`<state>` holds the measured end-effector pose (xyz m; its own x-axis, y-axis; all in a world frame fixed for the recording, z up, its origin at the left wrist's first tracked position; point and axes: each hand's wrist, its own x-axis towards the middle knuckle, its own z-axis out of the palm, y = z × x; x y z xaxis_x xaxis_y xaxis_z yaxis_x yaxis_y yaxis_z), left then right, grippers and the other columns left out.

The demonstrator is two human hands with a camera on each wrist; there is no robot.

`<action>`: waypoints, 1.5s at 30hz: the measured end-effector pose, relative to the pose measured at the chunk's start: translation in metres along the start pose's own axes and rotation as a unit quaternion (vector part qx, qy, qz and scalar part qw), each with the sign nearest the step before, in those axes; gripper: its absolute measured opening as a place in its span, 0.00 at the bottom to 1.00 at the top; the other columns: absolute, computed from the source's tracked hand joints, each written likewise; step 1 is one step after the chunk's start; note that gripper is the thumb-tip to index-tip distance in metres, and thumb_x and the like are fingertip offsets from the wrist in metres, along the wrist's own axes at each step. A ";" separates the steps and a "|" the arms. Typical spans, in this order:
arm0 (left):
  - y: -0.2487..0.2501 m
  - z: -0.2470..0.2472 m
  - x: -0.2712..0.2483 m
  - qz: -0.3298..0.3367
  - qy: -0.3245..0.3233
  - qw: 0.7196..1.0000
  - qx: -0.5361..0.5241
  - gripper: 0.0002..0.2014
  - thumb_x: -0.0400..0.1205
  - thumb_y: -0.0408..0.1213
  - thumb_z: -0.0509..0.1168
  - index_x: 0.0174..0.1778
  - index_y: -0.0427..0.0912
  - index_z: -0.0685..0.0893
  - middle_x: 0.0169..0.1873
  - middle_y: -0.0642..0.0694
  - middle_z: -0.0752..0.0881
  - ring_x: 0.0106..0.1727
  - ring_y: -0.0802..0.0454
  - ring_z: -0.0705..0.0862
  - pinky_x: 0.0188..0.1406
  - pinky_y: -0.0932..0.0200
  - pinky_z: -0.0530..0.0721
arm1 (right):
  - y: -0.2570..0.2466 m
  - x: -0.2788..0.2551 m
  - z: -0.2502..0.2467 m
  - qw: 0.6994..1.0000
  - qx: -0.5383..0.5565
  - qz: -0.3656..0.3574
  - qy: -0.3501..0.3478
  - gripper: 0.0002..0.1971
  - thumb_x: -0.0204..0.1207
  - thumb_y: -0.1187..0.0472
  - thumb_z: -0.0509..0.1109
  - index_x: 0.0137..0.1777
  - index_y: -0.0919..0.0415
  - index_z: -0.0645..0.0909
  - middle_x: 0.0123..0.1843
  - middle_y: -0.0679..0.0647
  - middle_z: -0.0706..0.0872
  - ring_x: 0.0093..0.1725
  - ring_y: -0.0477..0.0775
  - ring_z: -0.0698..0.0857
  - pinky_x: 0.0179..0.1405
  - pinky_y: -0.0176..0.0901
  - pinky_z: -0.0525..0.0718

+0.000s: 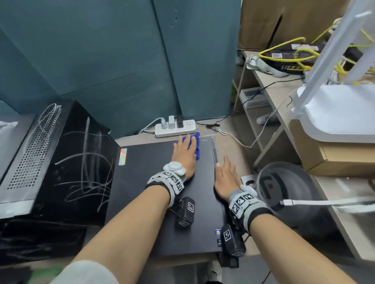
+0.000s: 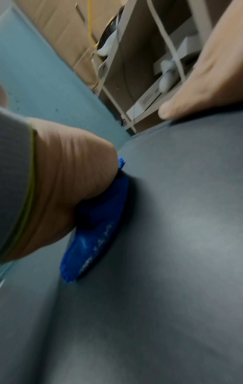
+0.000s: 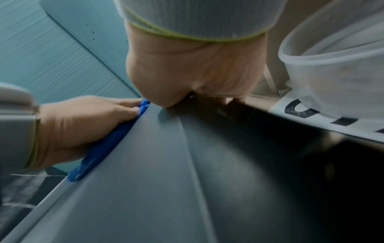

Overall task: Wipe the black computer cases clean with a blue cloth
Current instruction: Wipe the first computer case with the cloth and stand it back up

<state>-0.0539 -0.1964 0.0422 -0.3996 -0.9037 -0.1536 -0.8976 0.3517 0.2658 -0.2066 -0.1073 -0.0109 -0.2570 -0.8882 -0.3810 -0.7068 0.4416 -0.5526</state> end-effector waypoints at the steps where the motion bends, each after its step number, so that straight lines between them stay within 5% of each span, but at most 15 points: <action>1: 0.010 0.002 0.000 0.026 -0.007 1.000 0.002 0.33 0.87 0.33 0.57 0.88 0.38 0.52 0.87 0.43 0.53 0.87 0.34 0.46 0.83 0.29 0.55 | 0.000 0.000 -0.001 1.000 -0.009 0.001 -0.007 0.33 0.81 0.46 0.40 0.85 0.55 0.58 0.87 0.59 0.55 0.75 0.68 0.66 0.73 0.61 0.68; 4: 0.035 0.013 -0.014 0.098 -0.038 0.994 0.016 0.34 0.87 0.32 0.55 0.89 0.39 0.50 0.88 0.43 0.51 0.88 0.35 0.43 0.85 0.32 0.49 | -0.001 -0.001 -0.006 1.000 -0.022 -0.012 -0.007 0.42 0.75 0.37 0.31 0.88 0.51 0.53 0.88 0.60 0.56 0.76 0.68 0.66 0.74 0.63 0.68; 8: 0.044 0.017 -0.043 0.119 -0.035 0.992 -0.023 0.33 0.88 0.32 0.54 0.89 0.41 0.50 0.89 0.45 0.50 0.89 0.39 0.41 0.86 0.39 0.44 | -0.007 -0.007 -0.015 0.998 -0.044 -0.036 0.005 0.30 0.89 0.43 0.39 0.88 0.52 0.51 0.84 0.60 0.62 0.72 0.69 0.69 0.73 0.65 0.68; 12: 0.034 0.015 -0.070 0.118 -0.040 0.992 -0.010 0.33 0.89 0.34 0.54 0.89 0.42 0.49 0.89 0.44 0.50 0.89 0.40 0.43 0.87 0.39 0.47 | -0.002 0.003 -0.012 0.997 -0.062 -0.007 0.039 0.44 0.78 0.30 0.26 0.85 0.54 0.57 0.77 0.62 0.70 0.66 0.67 0.71 0.65 0.65 0.73; 15: 0.020 0.012 -0.097 0.107 -0.032 0.994 0.009 0.33 0.88 0.35 0.54 0.89 0.41 0.49 0.89 0.43 0.50 0.89 0.38 0.45 0.87 0.39 0.48 | -0.020 -0.026 -0.023 0.994 -0.098 0.015 0.054 0.36 0.87 0.37 0.45 0.89 0.57 0.47 0.77 0.64 0.70 0.73 0.68 0.72 0.71 0.64 0.72; 17: 0.006 0.011 -0.113 0.097 -0.022 0.995 0.027 0.33 0.89 0.36 0.54 0.89 0.42 0.49 0.88 0.43 0.50 0.88 0.38 0.46 0.87 0.40 0.49 | -0.021 -0.044 -0.021 0.989 -0.133 0.000 0.068 0.37 0.88 0.39 0.48 0.90 0.55 0.43 0.80 0.62 0.67 0.76 0.66 0.70 0.73 0.63 0.70; 30: -0.115 0.003 -0.240 -0.076 0.013 0.996 0.035 0.32 0.91 0.38 0.51 0.90 0.48 0.44 0.89 0.46 0.46 0.89 0.43 0.42 0.88 0.42 0.46 | 0.004 -0.150 0.025 0.989 -0.126 0.032 0.066 0.39 0.90 0.43 0.49 0.89 0.61 0.33 0.92 0.60 0.42 0.90 0.60 0.46 0.88 0.58 0.48; 34: -0.129 0.010 -0.271 -0.149 0.055 0.986 0.048 0.32 0.91 0.42 0.50 0.90 0.47 0.44 0.89 0.46 0.49 0.89 0.43 0.45 0.87 0.44 0.50 | 0.011 -0.178 0.039 0.989 -0.110 0.032 0.097 0.38 0.90 0.43 0.49 0.90 0.59 0.34 0.92 0.58 0.43 0.90 0.60 0.47 0.88 0.59 0.50; 37: -0.116 0.016 -0.277 -0.206 0.071 0.976 0.009 0.33 0.90 0.40 0.53 0.89 0.44 0.45 0.89 0.46 0.49 0.89 0.41 0.43 0.87 0.44 0.48 | 0.011 -0.194 0.044 0.974 -0.177 0.018 0.143 0.36 0.88 0.42 0.46 0.90 0.56 0.41 0.91 0.58 0.49 0.89 0.60 0.54 0.84 0.62 0.63; 42: -0.073 0.032 -0.279 -0.005 0.024 0.999 0.034 0.42 0.81 0.29 0.61 0.89 0.42 0.46 0.89 0.45 0.49 0.89 0.38 0.41 0.86 0.43 0.42 | -0.019 -0.188 0.046 0.958 -0.270 -0.064 0.072 0.33 0.89 0.41 0.39 0.89 0.45 0.32 0.91 0.53 0.33 0.90 0.57 0.37 0.88 0.61 0.42; 45: -0.084 0.031 -0.272 0.005 0.001 0.999 0.041 0.42 0.83 0.28 0.60 0.90 0.45 0.44 0.89 0.46 0.45 0.89 0.39 0.40 0.87 0.44 0.40 | -0.039 -0.179 0.055 0.950 -0.288 -0.119 0.025 0.32 0.89 0.42 0.39 0.89 0.42 0.31 0.91 0.52 0.33 0.90 0.57 0.36 0.87 0.65 0.38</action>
<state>0.1246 0.0267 0.0323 -0.4081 -0.9007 -0.1489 -0.9058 0.3792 0.1888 -0.0967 0.0417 0.0386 -0.0664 -0.9655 -0.2517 -0.9884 0.0982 -0.1161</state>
